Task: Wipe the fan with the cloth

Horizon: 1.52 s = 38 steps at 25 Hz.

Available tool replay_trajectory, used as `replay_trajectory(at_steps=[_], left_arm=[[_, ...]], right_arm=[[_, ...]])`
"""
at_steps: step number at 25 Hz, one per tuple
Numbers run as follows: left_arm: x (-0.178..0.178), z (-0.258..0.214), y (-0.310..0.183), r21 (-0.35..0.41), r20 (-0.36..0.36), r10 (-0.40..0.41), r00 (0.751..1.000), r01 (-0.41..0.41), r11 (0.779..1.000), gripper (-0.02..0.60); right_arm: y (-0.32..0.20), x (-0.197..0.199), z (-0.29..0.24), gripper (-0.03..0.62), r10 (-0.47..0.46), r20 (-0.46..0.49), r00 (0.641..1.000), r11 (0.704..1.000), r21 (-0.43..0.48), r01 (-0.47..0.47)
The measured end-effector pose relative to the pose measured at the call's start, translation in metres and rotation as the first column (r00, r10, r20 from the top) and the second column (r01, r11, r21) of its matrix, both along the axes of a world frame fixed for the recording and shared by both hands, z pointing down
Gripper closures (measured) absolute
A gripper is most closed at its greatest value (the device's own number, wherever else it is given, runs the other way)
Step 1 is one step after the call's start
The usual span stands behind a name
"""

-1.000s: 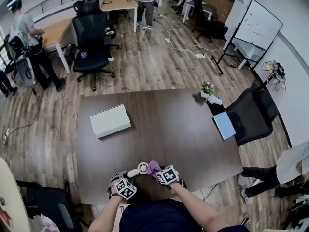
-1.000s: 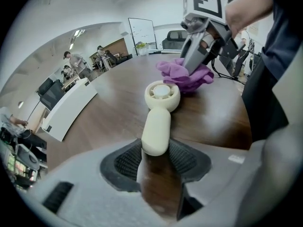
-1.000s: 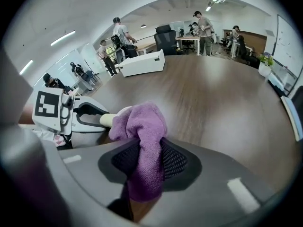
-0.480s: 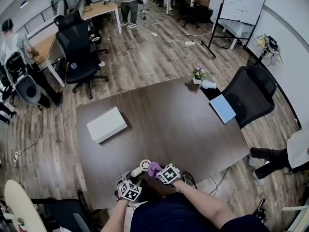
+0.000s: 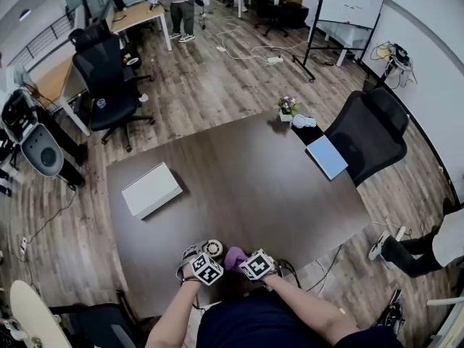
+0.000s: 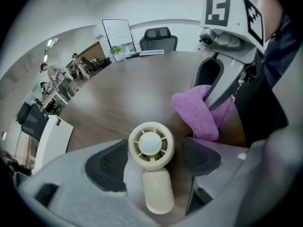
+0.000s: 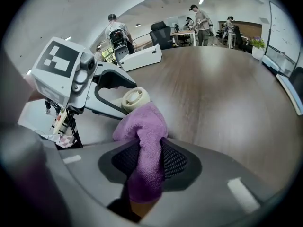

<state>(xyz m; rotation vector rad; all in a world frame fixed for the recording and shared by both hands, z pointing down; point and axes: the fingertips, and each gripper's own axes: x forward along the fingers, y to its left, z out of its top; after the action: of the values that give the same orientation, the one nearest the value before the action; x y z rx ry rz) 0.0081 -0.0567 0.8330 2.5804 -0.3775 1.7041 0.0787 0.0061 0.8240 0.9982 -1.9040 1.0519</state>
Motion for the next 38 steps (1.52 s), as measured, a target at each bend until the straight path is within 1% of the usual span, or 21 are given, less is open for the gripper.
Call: replay_trajectory(at_steps=[1,3,5,8,12,15,18,22,25,27,29,30,31,32,33,34,35,36,37,38], left_arm=[[0.002,0.003,0.001,-0.009,0.012,0.006,1.000,-0.006,1.000,0.212],[0.006,0.008,0.000,-0.021,0.025,0.001,1.000,0.000,1.000,0.204],[0.009,0.012,-0.004,-0.037,0.020,-0.019,1.000,0.020,0.999,0.197],[0.015,0.014,-0.013,-0.056,0.014,-0.046,0.999,0.047,0.997,0.196],[0.020,0.019,-0.016,-0.113,0.035,-0.041,0.999,0.045,0.993,0.207],[0.018,0.023,-0.015,-0.120,0.049,-0.056,0.997,0.062,0.991,0.206],[0.017,0.026,-0.014,-0.141,0.044,-0.075,0.996,0.081,0.987,0.204],[0.019,0.026,-0.013,-0.159,0.014,-0.092,0.996,0.093,0.983,0.204],[0.016,0.023,-0.012,-0.171,-0.013,-0.122,0.992,0.118,0.978,0.204],[0.014,0.016,-0.012,-0.184,-0.055,-0.161,0.985,0.148,0.972,0.204],[0.015,0.002,-0.012,-0.200,-0.130,-0.204,0.970,0.176,0.964,0.204],[0.016,-0.007,-0.012,-0.209,-0.178,-0.229,0.957,0.191,0.959,0.204],[0.018,-0.017,-0.012,-0.227,-0.234,-0.265,0.936,0.212,0.950,0.204],[0.020,-0.028,-0.012,-0.262,-0.294,-0.316,0.902,0.241,0.934,0.204],[0.023,-0.040,-0.012,-0.316,-0.358,-0.379,0.854,0.271,0.909,0.204],[0.025,-0.055,-0.012,-0.379,-0.420,-0.443,0.792,0.290,0.879,0.204],[0.025,-0.071,-0.014,-0.439,-0.479,-0.498,0.723,0.294,0.849,0.204],[0.025,-0.089,-0.016,-0.488,-0.533,-0.540,0.651,0.284,0.825,0.204],[0.024,-0.107,-0.018,-0.526,-0.579,-0.569,0.584,0.265,0.808,0.204],[0.024,-0.122,-0.017,-0.553,-0.617,-0.587,0.524,0.241,0.797,0.204]], right_arm=[[0.004,0.002,0.001,0.459,0.000,-0.001,1.000,1.000,-0.002,0.000],[0.009,0.008,0.003,0.459,0.002,-0.005,1.000,1.000,-0.006,-0.002],[0.011,0.013,0.005,0.459,0.015,-0.004,1.000,1.000,-0.011,-0.015],[0.014,0.016,0.004,0.459,0.012,-0.004,1.000,1.000,-0.016,-0.012],[0.015,0.012,0.003,0.459,0.006,0.005,1.000,1.000,-0.019,-0.006],[0.017,0.012,0.004,0.459,0.013,0.010,1.000,1.000,-0.022,-0.013],[0.016,0.014,0.003,0.459,0.026,0.015,1.000,0.999,-0.023,-0.026],[0.014,0.019,0.002,0.459,0.042,0.026,0.999,0.999,-0.021,-0.041],[0.011,0.022,-0.002,0.459,0.063,0.047,0.997,0.998,-0.007,-0.063],[0.007,0.026,-0.007,0.459,0.095,0.078,0.992,0.995,0.006,-0.096],[0.001,0.031,-0.014,0.459,0.140,0.128,0.982,0.990,0.018,-0.143],[-0.003,0.033,-0.019,0.459,0.160,0.162,0.974,0.986,0.028,-0.166],[-0.008,0.036,-0.025,0.459,0.175,0.201,0.964,0.981,0.042,-0.187],[-0.013,0.039,-0.033,0.459,0.187,0.242,0.952,0.977,0.059,-0.207],[-0.019,0.042,-0.041,0.459,0.196,0.285,0.938,0.971,0.076,-0.226],[-0.025,0.044,-0.052,0.460,0.203,0.326,0.923,0.964,0.097,-0.246],[-0.033,0.045,-0.063,0.461,0.208,0.362,0.909,0.956,0.120,-0.266],[-0.040,0.044,-0.077,0.461,0.209,0.387,0.898,0.947,0.149,-0.284],[-0.046,0.044,-0.091,0.461,0.204,0.400,0.893,0.938,0.182,-0.295],[-0.051,0.044,-0.106,0.461,0.193,0.401,0.896,0.929,0.220,-0.298]])
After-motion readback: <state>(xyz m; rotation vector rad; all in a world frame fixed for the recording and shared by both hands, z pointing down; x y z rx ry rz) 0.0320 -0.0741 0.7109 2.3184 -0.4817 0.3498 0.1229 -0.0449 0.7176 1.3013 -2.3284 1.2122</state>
